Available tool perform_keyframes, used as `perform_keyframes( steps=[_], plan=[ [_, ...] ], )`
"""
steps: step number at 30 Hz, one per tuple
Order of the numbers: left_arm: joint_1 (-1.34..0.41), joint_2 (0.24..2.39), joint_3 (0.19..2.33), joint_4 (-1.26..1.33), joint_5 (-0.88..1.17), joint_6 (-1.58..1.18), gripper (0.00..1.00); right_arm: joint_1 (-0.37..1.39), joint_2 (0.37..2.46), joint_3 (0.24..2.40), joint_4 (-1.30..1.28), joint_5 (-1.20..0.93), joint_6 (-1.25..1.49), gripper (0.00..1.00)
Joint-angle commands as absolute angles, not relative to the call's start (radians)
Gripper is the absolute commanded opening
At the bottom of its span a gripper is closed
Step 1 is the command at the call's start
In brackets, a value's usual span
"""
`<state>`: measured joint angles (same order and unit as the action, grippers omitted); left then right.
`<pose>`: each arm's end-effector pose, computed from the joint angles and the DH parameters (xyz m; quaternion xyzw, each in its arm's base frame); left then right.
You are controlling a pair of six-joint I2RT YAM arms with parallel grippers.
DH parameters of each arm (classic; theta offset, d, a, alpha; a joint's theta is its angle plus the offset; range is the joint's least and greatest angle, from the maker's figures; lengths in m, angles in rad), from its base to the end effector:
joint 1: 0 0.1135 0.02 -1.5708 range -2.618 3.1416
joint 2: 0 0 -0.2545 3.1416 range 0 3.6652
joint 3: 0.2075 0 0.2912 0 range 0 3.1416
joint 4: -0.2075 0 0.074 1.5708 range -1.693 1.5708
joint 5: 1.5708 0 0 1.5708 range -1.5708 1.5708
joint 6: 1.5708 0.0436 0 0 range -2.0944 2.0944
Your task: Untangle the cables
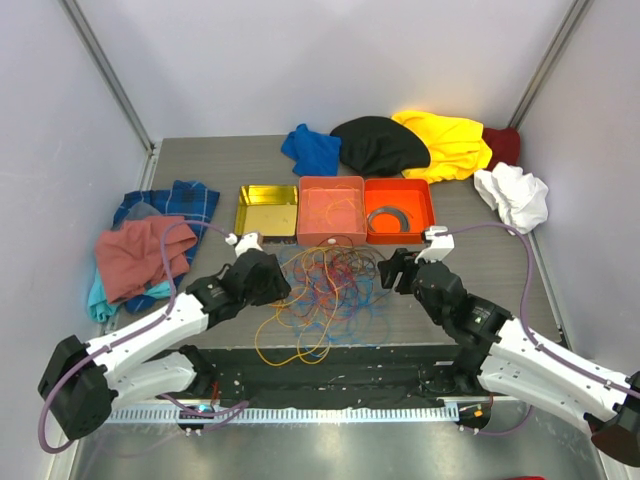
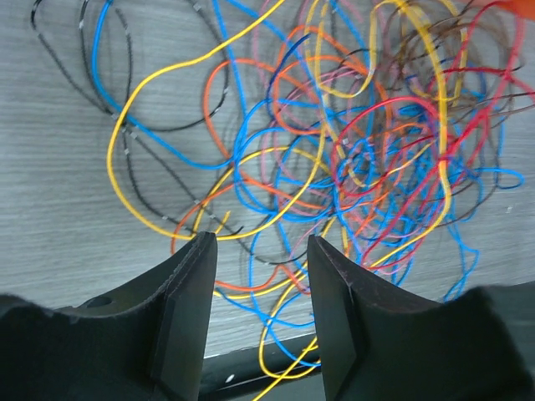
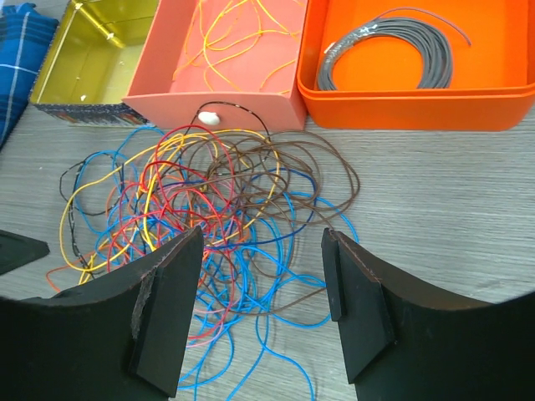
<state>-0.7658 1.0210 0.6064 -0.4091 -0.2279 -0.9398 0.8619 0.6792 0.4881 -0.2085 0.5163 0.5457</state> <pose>0.1879 -0.1670 0.1852 -0.1217 0.9179 -0.2034 0.3182 0.1571 0.1501 0.2346 0.0125 0.8179 0.1836 0.5451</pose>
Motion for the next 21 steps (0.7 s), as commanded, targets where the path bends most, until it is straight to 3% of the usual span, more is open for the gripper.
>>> perform_keyframes(
  steps=[1, 8, 14, 21],
  plan=[
    [-0.77, 1.002, 0.572, -0.437, -0.25, -0.966, 0.51, 0.867, 0.687, 0.505, -0.149, 0.502, 0.574, 0.66],
    [-0.75, 1.058, 0.62, -0.476, -0.422, -0.963, 0.53, 0.867, 0.686, 0.499, -0.143, 0.497, 0.575, 0.66],
    [-0.624, 1.248, 0.77, -0.416, -0.33, -0.856, 0.54, 0.865, 0.676, 0.495, -0.146, 0.497, 0.572, 0.67],
    [-0.618, 1.413, 0.851, -0.408, -0.295, -0.857, 0.53, 0.865, 0.627, 0.483, -0.175, 0.526, 0.56, 0.66]
  ],
)
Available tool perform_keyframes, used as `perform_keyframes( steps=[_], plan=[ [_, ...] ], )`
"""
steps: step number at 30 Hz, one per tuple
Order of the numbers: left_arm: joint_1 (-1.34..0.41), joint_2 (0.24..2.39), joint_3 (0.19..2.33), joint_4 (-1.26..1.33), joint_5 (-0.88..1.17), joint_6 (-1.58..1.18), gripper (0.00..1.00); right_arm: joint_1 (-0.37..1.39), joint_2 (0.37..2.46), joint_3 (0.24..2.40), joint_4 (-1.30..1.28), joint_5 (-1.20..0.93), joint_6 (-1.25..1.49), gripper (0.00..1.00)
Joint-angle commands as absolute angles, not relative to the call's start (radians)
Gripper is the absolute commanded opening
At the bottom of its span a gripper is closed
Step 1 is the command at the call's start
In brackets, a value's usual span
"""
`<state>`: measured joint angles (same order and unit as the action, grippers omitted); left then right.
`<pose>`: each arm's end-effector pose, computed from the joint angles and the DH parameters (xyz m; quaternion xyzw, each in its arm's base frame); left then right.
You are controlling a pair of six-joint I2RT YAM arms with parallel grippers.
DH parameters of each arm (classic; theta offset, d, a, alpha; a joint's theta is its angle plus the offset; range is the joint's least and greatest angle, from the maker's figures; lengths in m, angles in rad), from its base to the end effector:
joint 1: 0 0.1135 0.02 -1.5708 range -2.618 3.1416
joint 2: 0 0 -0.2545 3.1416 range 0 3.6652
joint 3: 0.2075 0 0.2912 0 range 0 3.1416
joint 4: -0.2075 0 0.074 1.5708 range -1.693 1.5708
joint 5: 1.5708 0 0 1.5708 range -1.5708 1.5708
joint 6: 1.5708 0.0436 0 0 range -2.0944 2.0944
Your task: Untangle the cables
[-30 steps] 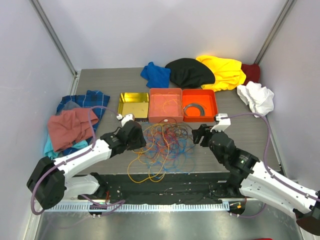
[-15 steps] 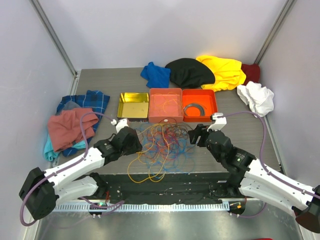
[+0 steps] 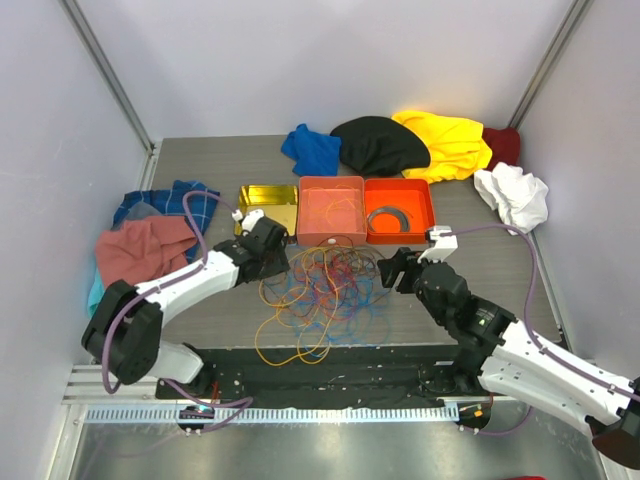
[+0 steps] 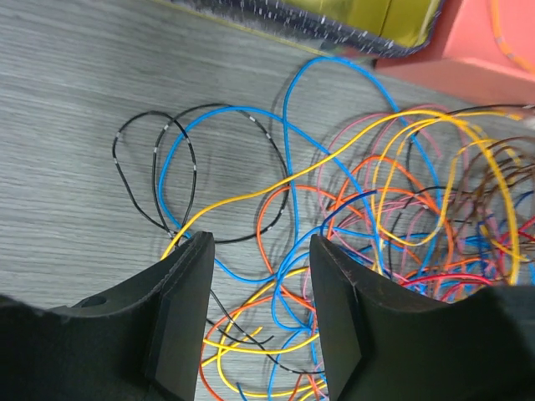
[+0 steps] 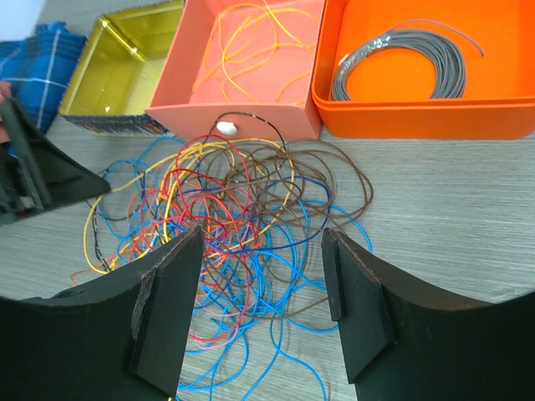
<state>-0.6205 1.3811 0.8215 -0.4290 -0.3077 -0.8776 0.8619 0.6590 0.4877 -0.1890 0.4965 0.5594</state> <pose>0.2590 -0.1689 0.1665 -0.1650 0.9332 -0.0856 0.3077 0.1557 0.1496 0.2403 0.0181 0.8091 0.2066 0.5498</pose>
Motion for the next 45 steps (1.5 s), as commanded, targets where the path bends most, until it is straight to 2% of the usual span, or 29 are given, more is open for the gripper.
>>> perform_keyframes(
  steps=[1, 22, 30, 36, 43, 45],
  plan=[
    [-0.618, 1.428, 0.851, -0.41, -0.301, -0.859, 0.53, 0.865, 0.621, 0.483, -0.176, 0.529, 0.558, 0.67],
    [-0.592, 1.491, 0.903, -0.445, -0.405, -0.824, 0.53, 0.865, 0.646, 0.466, -0.149, 0.541, 0.528, 0.67],
    [-0.589, 1.581, 0.899, -0.429, -0.359, -0.844, 0.52, 0.867, 0.641, 0.46, -0.14, 0.538, 0.512, 0.67],
    [-0.591, 1.594, 0.871, -0.416, -0.324, -0.854, 0.48, 0.865, 0.618, 0.448, -0.141, 0.552, 0.509, 0.67],
    [-0.597, 1.554, 0.836, -0.402, -0.295, -0.871, 0.35, 0.867, 0.63, 0.453, -0.14, 0.549, 0.511, 0.67],
    [-0.604, 1.534, 0.821, -0.396, -0.287, -0.876, 0.36, 0.867, 0.63, 0.454, -0.14, 0.549, 0.512, 0.67]
  ],
)
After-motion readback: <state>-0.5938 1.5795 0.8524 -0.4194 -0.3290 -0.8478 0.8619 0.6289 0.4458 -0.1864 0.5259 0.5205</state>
